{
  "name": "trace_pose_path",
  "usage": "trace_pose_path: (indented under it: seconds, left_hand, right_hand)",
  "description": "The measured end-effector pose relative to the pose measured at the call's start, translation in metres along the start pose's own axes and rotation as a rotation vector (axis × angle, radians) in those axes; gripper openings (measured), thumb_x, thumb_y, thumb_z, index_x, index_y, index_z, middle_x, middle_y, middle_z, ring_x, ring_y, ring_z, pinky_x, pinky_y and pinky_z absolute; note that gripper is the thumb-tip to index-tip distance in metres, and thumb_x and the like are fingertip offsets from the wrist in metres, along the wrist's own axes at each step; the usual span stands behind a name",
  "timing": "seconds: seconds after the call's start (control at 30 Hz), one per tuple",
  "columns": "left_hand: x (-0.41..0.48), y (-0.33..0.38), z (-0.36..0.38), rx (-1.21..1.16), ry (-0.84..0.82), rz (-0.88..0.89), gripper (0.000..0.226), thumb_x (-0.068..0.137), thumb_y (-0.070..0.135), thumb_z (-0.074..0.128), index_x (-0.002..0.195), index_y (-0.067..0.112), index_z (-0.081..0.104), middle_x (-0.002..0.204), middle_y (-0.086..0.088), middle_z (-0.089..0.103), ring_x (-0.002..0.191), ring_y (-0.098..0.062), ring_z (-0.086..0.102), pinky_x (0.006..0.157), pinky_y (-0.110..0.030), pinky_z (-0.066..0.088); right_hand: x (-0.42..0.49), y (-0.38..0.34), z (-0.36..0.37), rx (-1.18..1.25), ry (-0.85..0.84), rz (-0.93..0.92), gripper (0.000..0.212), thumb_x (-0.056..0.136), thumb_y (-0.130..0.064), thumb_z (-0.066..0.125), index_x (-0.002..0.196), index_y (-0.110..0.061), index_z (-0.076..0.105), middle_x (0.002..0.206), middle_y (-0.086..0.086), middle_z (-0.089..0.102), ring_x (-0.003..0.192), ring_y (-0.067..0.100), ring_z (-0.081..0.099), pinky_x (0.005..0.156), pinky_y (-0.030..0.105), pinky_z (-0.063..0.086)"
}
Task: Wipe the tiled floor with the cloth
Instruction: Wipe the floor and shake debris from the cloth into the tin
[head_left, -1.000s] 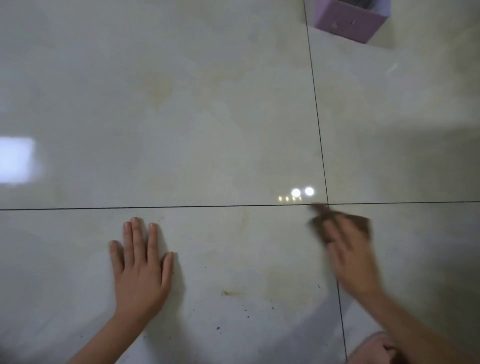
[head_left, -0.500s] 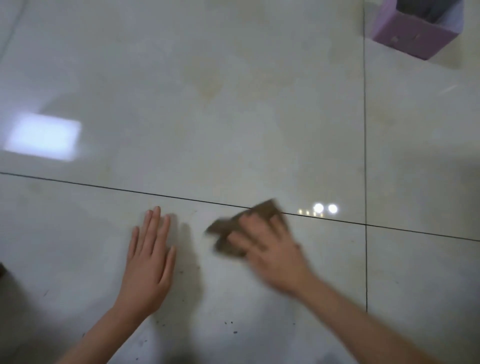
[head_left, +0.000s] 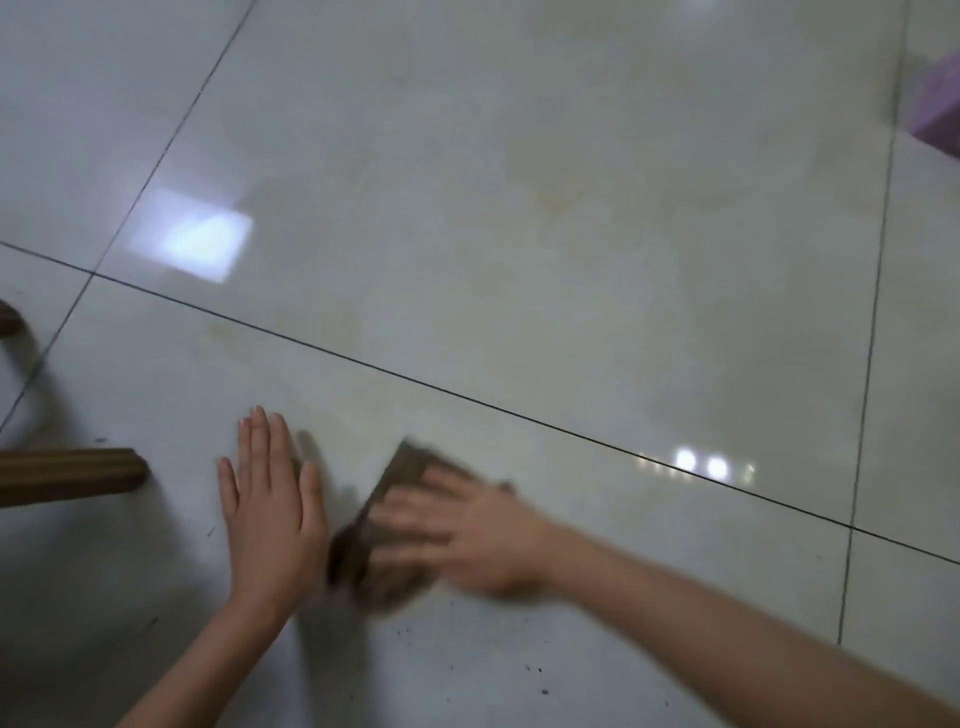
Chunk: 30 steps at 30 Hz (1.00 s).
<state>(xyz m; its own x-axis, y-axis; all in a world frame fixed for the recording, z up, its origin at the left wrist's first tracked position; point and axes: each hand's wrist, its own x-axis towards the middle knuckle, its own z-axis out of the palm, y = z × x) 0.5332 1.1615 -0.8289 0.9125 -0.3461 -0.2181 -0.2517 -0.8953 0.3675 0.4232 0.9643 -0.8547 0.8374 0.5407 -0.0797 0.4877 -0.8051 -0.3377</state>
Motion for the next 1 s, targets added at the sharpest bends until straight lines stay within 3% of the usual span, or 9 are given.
trace_pose_path:
  seconds: [0.13,0.23,0.4,0.53,0.7,0.77,0.83,0.9,1.0]
  left_hand:
    - [0.000,-0.007,-0.004,-0.004,-0.006,-0.027,0.066,0.095,0.037,0.016,0.153,0.008,0.008,0.161,0.001,-0.006,0.147,-0.006,-0.013,0.119,-0.033,-0.012]
    - [-0.008,-0.008,0.000,-0.012,-0.002,-0.046,0.066,0.095,0.037,0.016,0.153,0.008,0.008,0.161,0.001,-0.006,0.147,-0.007,-0.012,0.120,-0.034,-0.010]
    - [-0.010,-0.001,0.007,0.000,0.004,-0.024,0.066,0.095,0.037,0.019,0.152,0.005,0.019,0.161,-0.004,0.002,0.149,-0.015,-0.005,0.121,-0.038,-0.006]
    - [-0.006,0.011,0.013,0.035,0.024,0.067,0.071,0.093,0.044,0.013,0.151,0.004,0.022,0.161,-0.003,0.003,0.149,-0.014,-0.003,0.120,-0.037,-0.006]
    - [-0.003,0.041,0.025,0.068,-0.003,0.230,0.065,0.096,0.039,0.018,0.151,0.004,0.023,0.161,-0.008,0.008,0.149,-0.017,0.002,0.121,-0.040,-0.002]
    - [-0.002,0.054,0.030,0.085,-0.019,0.267,0.065,0.096,0.038,0.018,0.151,0.004,0.021,0.161,-0.009,0.008,0.149,-0.019,0.002,0.120,-0.041,-0.001]
    - [0.000,0.069,0.035,0.108,-0.048,0.313,0.065,0.096,0.038,0.018,0.152,0.004,0.020,0.161,-0.010,0.006,0.149,-0.020,0.001,0.120,-0.041,-0.001]
    - [0.003,0.086,0.040,0.135,-0.068,0.365,0.065,0.095,0.037,0.018,0.152,0.005,0.020,0.161,-0.011,0.006,0.149,-0.022,0.002,0.120,-0.044,0.001]
    - [0.010,0.114,0.048,0.187,-0.103,0.436,0.066,0.094,0.037,0.018,0.151,0.005,0.023,0.160,-0.013,0.007,0.149,-0.025,0.003,0.120,-0.047,0.004]
  right_hand:
    - [0.022,0.106,-0.049,-0.049,0.174,0.640,0.050,0.103,-0.031,0.033,0.152,-0.030,0.024,0.162,0.003,0.014,0.149,0.024,0.012,0.118,0.054,0.014]
    - [0.047,0.072,-0.041,0.020,0.294,0.881,0.053,0.102,-0.032,0.032,0.153,-0.027,0.023,0.162,0.006,0.012,0.149,0.024,0.010,0.119,0.049,0.010]
    - [-0.002,-0.080,0.019,-0.024,0.062,0.214,0.052,0.091,-0.038,0.041,0.143,-0.036,0.043,0.156,0.001,0.032,0.146,0.024,0.024,0.115,0.051,0.028]
    - [-0.059,-0.014,0.007,-0.024,-0.014,-0.037,0.049,0.093,-0.033,0.051,0.141,-0.037,0.047,0.154,-0.003,0.035,0.145,0.020,0.028,0.119,0.046,0.021]
    - [-0.130,0.162,-0.061,-0.087,0.257,0.798,0.046,0.100,-0.030,0.038,0.146,-0.027,0.035,0.154,0.010,0.035,0.144,0.027,0.029,0.114,0.057,0.019]
    - [-0.147,0.180,-0.067,0.019,0.331,1.176,0.049,0.103,-0.033,0.036,0.151,-0.030,0.026,0.161,0.004,0.020,0.148,0.021,0.016,0.116,0.057,0.008]
    - [-0.144,0.149,-0.056,-0.005,0.381,1.308,0.049,0.103,-0.034,0.034,0.152,-0.028,0.027,0.161,0.003,0.017,0.149,0.021,0.014,0.116,0.058,0.008]
    - [-0.142,0.085,-0.024,-0.091,0.371,1.119,0.049,0.101,-0.033,0.032,0.149,-0.023,0.035,0.158,0.008,0.027,0.146,0.025,0.023,0.112,0.063,0.019]
    - [-0.175,-0.023,0.020,-0.088,0.134,0.536,0.050,0.100,-0.036,0.034,0.150,-0.033,0.032,0.159,0.003,0.026,0.147,0.024,0.022,0.109,0.063,0.024]
